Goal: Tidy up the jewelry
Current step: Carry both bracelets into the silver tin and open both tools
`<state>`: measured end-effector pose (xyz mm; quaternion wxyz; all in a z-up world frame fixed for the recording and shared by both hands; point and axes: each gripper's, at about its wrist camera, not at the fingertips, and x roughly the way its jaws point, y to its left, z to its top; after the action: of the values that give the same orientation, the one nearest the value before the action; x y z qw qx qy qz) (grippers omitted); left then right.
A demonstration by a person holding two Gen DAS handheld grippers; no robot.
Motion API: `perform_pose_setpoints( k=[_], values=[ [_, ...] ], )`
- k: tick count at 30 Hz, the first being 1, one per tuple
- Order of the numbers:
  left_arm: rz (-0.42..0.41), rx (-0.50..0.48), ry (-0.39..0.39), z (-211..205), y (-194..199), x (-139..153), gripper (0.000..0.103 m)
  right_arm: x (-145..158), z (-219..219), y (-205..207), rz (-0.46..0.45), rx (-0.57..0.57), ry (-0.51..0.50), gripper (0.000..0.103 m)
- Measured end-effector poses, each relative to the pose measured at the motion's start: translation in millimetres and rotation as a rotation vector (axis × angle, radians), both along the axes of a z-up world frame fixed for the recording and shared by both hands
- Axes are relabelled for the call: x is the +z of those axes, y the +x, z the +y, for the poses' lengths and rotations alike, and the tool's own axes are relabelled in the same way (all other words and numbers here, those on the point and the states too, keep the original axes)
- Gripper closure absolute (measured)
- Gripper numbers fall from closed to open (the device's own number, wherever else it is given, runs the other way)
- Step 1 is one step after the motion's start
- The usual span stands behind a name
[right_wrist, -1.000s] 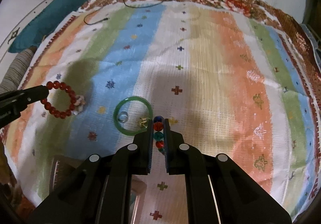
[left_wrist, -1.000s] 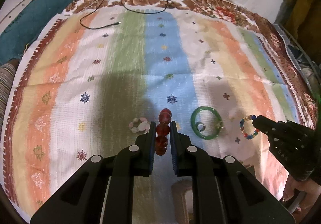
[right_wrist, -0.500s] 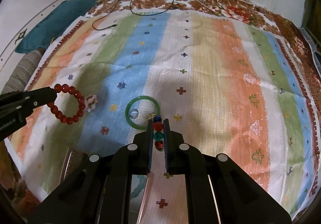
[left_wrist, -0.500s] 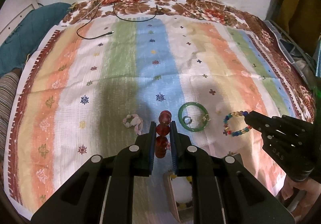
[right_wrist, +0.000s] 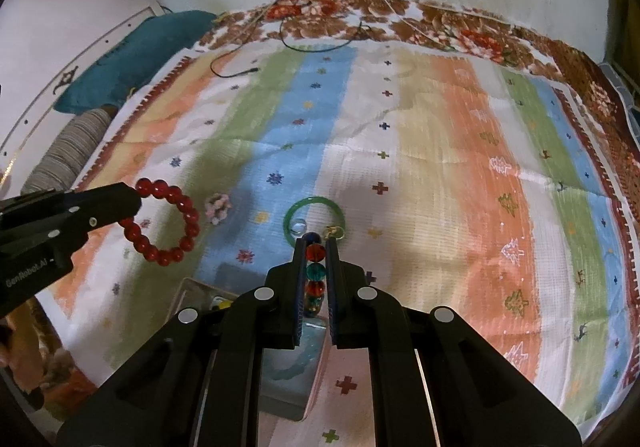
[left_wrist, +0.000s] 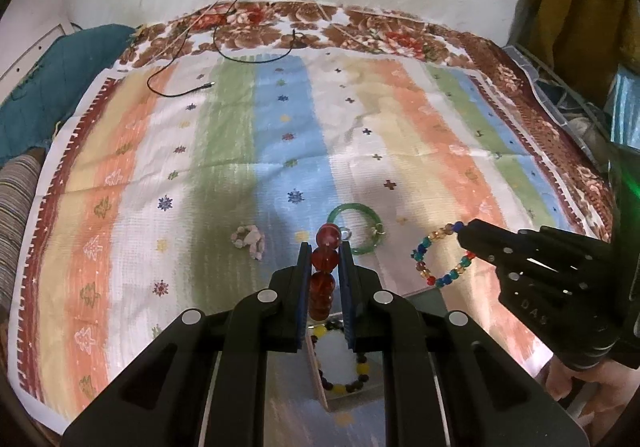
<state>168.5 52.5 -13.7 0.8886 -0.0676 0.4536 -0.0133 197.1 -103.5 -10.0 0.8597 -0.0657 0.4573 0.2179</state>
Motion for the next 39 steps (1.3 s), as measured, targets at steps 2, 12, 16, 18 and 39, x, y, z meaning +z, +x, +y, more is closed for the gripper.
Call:
perform_pose_setpoints(
  k=[2, 12, 16, 18, 39],
  values=[
    [-0.005, -0.005, 0.009, -3.4, -4.4, 1.8, 0.09, 1.2, -0.1, -4.0, -0.004, 0.003, 0.001, 0.093],
    [-0.024, -0.013, 0.003, -5.9, -21.2, 9.6, 0.09, 13.7, -4.4, -21.9, -0.021, 0.025, 0.037, 0.093],
    [-0.041, -0.018, -0.006, -9.8, -30.0, 15.5, 0.09, 16.3, -5.7, -30.6, -0.024, 0.023, 0.048, 0.093],
    [-0.051, -0.018, -0.008, -12.2, -35.2, 18.3, 0.09, 17.1, -5.7, -33.8, -0.022, 0.028, 0.052, 0.093],
    [-0.061, -0.056, 0.032, -40.7, -71.7, 16.6, 0.09, 10.6, -5.8, -70.4, -0.011, 0.058, 0.049, 0.093]
  ],
)
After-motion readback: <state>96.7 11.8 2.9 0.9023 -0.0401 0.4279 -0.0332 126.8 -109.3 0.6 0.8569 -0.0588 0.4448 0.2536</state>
